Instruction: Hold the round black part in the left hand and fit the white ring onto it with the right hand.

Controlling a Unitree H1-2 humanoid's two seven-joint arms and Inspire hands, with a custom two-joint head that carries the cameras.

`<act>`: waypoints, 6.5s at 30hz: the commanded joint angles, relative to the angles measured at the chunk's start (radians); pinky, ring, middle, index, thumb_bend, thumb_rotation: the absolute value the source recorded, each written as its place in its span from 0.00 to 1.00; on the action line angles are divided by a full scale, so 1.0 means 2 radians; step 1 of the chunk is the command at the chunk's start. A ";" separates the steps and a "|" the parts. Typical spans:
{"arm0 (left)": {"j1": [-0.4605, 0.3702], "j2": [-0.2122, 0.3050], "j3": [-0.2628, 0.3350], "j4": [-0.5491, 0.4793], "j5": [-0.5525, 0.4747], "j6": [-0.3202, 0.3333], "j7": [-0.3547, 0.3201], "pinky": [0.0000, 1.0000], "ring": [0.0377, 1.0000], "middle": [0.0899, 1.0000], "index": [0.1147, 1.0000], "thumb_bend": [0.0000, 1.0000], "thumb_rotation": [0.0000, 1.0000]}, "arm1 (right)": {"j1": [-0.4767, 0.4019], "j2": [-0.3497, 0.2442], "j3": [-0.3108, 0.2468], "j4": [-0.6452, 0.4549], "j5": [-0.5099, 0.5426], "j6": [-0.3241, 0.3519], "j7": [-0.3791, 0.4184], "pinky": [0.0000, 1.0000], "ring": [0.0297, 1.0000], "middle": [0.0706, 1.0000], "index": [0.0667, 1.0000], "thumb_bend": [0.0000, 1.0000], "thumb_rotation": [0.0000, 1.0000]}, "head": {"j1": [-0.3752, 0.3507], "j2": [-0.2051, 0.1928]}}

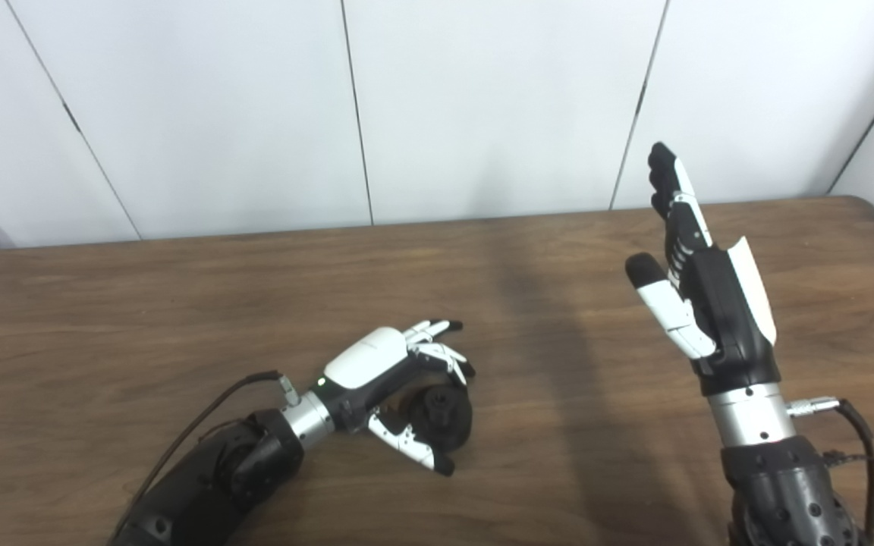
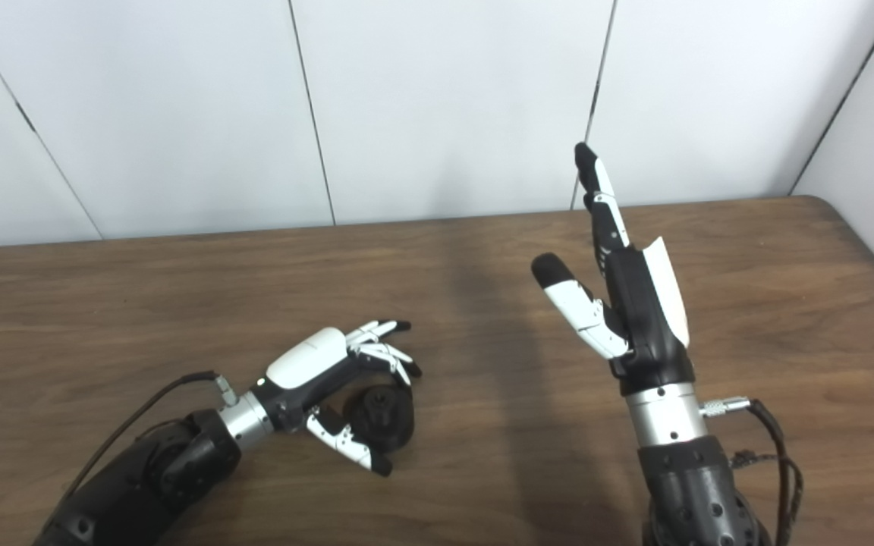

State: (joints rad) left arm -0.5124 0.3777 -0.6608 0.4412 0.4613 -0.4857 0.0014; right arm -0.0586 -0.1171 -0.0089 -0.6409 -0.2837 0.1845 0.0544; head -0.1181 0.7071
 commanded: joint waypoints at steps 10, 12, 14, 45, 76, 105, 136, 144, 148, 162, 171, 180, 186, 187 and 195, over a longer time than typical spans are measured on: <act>-0.020 0.025 -0.044 0.081 0.023 0.008 0.041 1.00 0.97 0.74 0.41 0.52 0.06 | -0.031 -0.016 -0.010 -0.028 -0.003 0.004 0.009 0.99 1.00 1.00 1.00 0.55 0.88 | -0.006 -0.001; -0.024 0.027 -0.053 0.091 0.022 0.008 0.050 1.00 0.97 0.74 0.41 0.52 0.06 | -0.034 -0.017 -0.011 -0.034 -0.009 0.011 0.011 0.98 0.99 1.00 1.00 0.56 0.89 | -0.008 -0.001; -0.026 0.029 -0.061 0.097 0.019 0.008 0.058 1.00 0.97 0.74 0.41 0.52 0.06 | -0.036 -0.019 -0.012 -0.039 -0.012 0.016 0.013 0.96 0.99 1.00 1.00 0.56 0.89 | -0.010 -0.001; -0.004 0.033 -0.064 0.040 0.000 0.008 0.045 1.00 0.97 0.75 0.41 0.52 0.06 | -0.092 -0.135 -0.079 0.020 -0.050 0.059 0.029 0.88 0.95 0.94 0.90 0.57 0.35 | -0.016 -0.008; 0.002 0.037 -0.075 0.045 -0.011 0.008 0.053 1.00 0.97 0.74 0.41 0.52 0.06 | -0.193 -0.341 0.007 0.265 -0.116 0.013 0.135 0.82 0.97 0.88 0.75 0.91 0.31 | -0.059 -0.037; 0.006 0.051 -0.084 0.042 -0.027 0.008 0.051 1.00 0.98 0.75 0.41 0.52 0.06 | -0.255 -0.340 0.107 0.392 -0.213 -0.040 0.158 0.93 0.96 0.87 0.72 0.91 0.16 | -0.100 -0.058; 0.016 0.056 -0.085 0.035 -0.032 0.008 0.053 1.00 0.98 0.75 0.41 0.52 0.06 | -0.292 -0.316 0.122 0.451 -0.265 -0.079 0.113 0.90 0.95 0.87 0.74 0.82 0.28 | -0.107 -0.071; 0.019 0.055 -0.077 0.029 -0.032 0.008 0.046 1.00 0.98 0.75 0.41 0.52 0.06 | -0.290 -0.310 0.122 0.450 -0.260 -0.072 0.121 0.91 0.97 0.88 0.74 0.92 0.29 | -0.105 -0.069; 0.020 0.055 -0.074 0.028 -0.032 0.008 0.047 1.00 0.98 0.74 0.41 0.52 0.06 | -0.288 -0.311 0.123 0.454 -0.258 -0.077 0.125 0.94 0.98 0.89 0.74 0.97 0.29 | -0.106 -0.069; 0.029 0.055 -0.062 0.012 -0.032 0.008 0.030 1.00 0.98 0.75 0.41 0.52 0.06 | -0.293 -0.319 0.134 0.463 -0.258 -0.078 0.155 1.00 1.00 0.92 0.72 1.00 0.29 | -0.109 -0.062; 0.038 0.052 -0.044 0.003 -0.026 0.008 0.015 1.00 0.98 0.75 0.41 0.52 0.06 | -0.297 -0.322 0.136 0.454 -0.258 -0.062 0.197 1.00 1.00 0.92 0.69 1.00 0.26 | -0.108 -0.059; 0.043 0.051 -0.039 -0.003 -0.026 0.008 0.009 1.00 0.98 0.75 0.41 0.52 0.06 | -0.302 -0.324 0.141 0.467 -0.265 -0.071 0.193 1.00 1.00 0.91 0.69 0.98 0.27 | -0.108 -0.060; 0.046 0.051 -0.039 -0.005 -0.025 0.008 0.012 1.00 0.98 0.74 0.41 0.52 0.06 | -0.302 -0.325 0.144 0.471 -0.269 -0.077 0.190 0.99 1.00 0.91 0.69 0.94 0.27 | -0.108 -0.059; 0.046 0.051 -0.038 -0.006 -0.025 0.008 0.013 1.00 0.98 0.74 0.41 0.52 0.06 | -0.303 -0.325 0.144 0.473 -0.268 -0.078 0.189 1.00 1.00 0.91 0.69 0.94 0.27 | -0.108 -0.059; 0.050 0.053 -0.032 -0.013 -0.025 0.008 0.006 1.00 0.98 0.74 0.41 0.52 0.06 | -0.302 -0.324 0.147 0.477 -0.271 -0.089 0.176 1.00 1.00 0.90 0.69 0.91 0.28 | -0.106 -0.056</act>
State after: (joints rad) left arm -0.4591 0.4567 -0.7009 0.4027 0.3719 -0.4851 0.0683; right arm -0.6051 -0.7337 0.2948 0.3223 -0.8173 0.0230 0.4393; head -0.3298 0.5952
